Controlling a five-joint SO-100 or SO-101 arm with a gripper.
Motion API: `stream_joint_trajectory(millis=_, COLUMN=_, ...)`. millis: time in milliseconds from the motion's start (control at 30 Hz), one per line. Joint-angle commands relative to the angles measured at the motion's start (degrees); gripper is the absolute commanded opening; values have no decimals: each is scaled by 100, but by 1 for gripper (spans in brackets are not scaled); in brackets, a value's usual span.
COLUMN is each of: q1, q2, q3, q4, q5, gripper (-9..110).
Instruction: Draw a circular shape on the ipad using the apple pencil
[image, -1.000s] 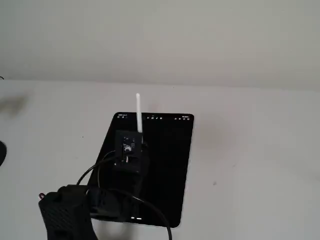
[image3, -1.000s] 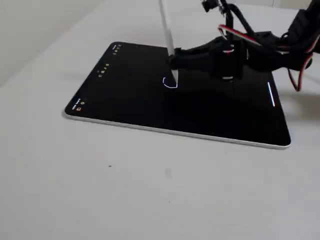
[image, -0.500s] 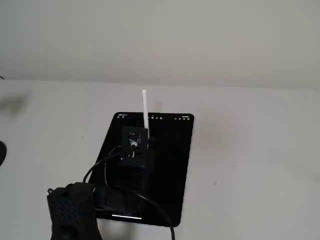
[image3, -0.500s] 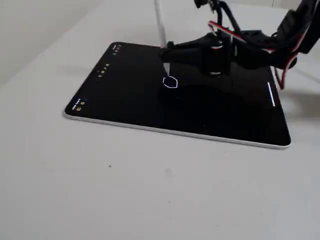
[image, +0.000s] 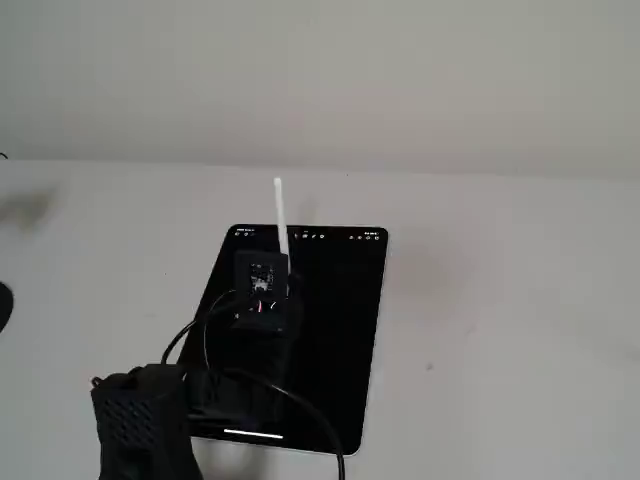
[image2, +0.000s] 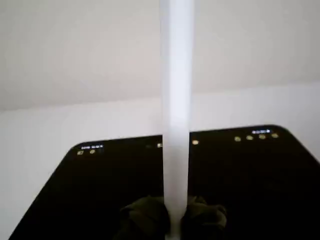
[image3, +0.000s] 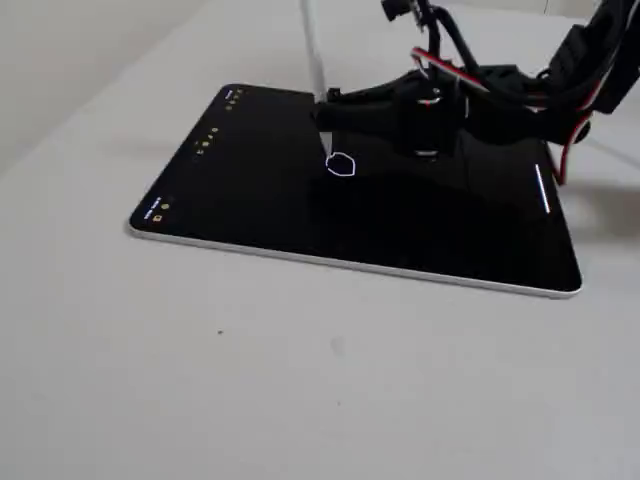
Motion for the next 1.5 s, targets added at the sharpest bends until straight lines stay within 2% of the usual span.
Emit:
stream_joint_trajectory(millis=0, q1=-123, q2=26, q3=-299, q4=-18, q5=-44, gripper=0)
stream_joint_trajectory(millis=167, q1=-105, q2=378, q3=-114, q4=-18, q5=132, gripper=0)
stream_joint_trajectory(millis=333, q1=44, q2=1802, q3=299, q4=835, q5=1239, gripper=0)
stream_joint_trajectory(millis=667, q1=378, q2=5484, q3=264, q4=5168, q5=5159, gripper=0)
stream_joint_trajectory(millis=900, q1=721, q2=7603, q3=325, q4=8095, q5=7066, gripper=0)
stream_joint_trajectory(millis=1200, q1=1002, q2=10371, q3=1679, q4=9791, q5=7400, gripper=0)
stream_joint_trajectory(millis=1467, q1=1222, q2=12621, q3=3278, q4=10362, q5=7154, gripper=0)
